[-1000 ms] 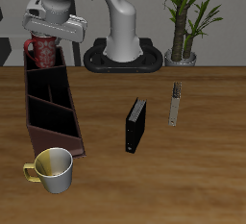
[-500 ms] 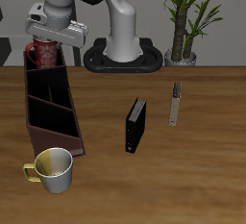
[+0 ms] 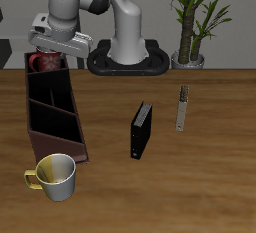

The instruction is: Place the red mug into the right desk caddy's right compartment and place the yellow book into the right desk caddy's back compartment

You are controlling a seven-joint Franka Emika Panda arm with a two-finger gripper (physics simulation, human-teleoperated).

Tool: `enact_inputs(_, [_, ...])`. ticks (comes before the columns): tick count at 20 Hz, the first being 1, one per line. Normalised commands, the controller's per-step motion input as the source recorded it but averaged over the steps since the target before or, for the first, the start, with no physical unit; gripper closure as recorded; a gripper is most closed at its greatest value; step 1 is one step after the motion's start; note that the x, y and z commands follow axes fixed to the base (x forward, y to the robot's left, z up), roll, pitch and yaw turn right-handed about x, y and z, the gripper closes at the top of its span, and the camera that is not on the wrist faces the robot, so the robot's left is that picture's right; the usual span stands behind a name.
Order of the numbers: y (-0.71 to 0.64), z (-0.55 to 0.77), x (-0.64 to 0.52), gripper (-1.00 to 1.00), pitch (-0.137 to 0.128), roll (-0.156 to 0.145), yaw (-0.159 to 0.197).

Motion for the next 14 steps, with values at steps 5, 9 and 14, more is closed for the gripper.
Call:
enact_inputs(5, [-0.07,-0.19,0.05,-1.0,0.079,-0.034,-0.037])
enact_inputs(9, [-0.09,-0.11,0.09,-1.0,0.055,-0.031,-0.015])
enact_inputs(14, [-0.04,0.01,0.01,-1.0,0.023,-0.009,-0.029])
